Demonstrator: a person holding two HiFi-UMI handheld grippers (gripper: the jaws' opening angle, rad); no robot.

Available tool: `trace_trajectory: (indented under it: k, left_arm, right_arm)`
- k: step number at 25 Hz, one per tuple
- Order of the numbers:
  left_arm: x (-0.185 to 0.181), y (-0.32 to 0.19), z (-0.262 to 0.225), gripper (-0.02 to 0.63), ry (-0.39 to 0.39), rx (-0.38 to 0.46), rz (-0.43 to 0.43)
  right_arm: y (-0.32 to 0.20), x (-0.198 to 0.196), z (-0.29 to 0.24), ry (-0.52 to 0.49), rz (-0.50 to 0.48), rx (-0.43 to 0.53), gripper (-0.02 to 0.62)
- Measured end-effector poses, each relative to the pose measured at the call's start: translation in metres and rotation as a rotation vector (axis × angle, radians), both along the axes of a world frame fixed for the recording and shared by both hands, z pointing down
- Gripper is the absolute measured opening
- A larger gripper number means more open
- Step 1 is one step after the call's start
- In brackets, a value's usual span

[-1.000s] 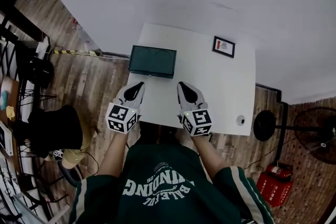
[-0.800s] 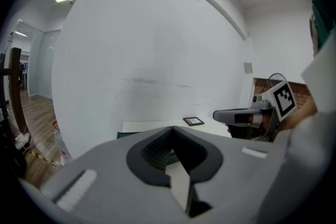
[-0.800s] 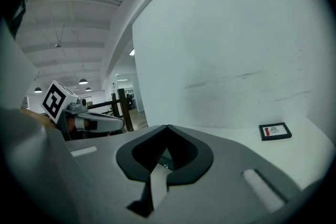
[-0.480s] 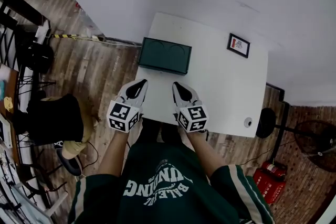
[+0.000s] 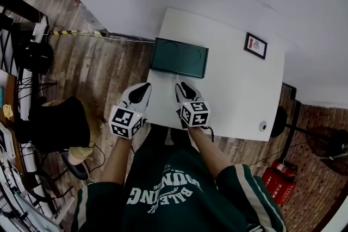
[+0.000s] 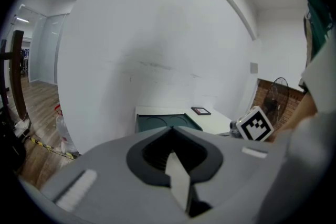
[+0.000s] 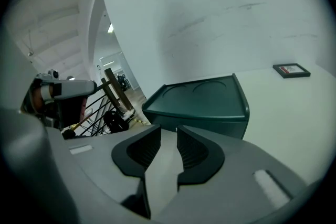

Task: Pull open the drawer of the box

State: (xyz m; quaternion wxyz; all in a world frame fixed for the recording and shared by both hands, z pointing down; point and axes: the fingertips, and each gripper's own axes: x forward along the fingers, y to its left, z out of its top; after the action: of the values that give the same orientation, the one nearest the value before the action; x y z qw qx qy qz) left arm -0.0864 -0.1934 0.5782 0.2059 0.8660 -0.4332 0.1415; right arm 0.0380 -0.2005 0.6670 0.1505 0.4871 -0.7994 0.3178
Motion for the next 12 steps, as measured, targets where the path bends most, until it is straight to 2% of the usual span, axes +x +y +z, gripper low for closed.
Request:
trace_trajectory:
  k: [3,12]
  left_arm:
    - [-0.006,-0.004,0.004,0.054,0.003,-0.011,0.007]
    - [-0.022,-0.009,0.019,0.053,-0.001,-0.045,0.02]
  right_arm:
    - [-0.008,-0.004,0.018,-0.01,0.041,-0.066,0.107]
    - [-0.026,-0.011,0.051,-0.091,0.158,-0.213,0.11]
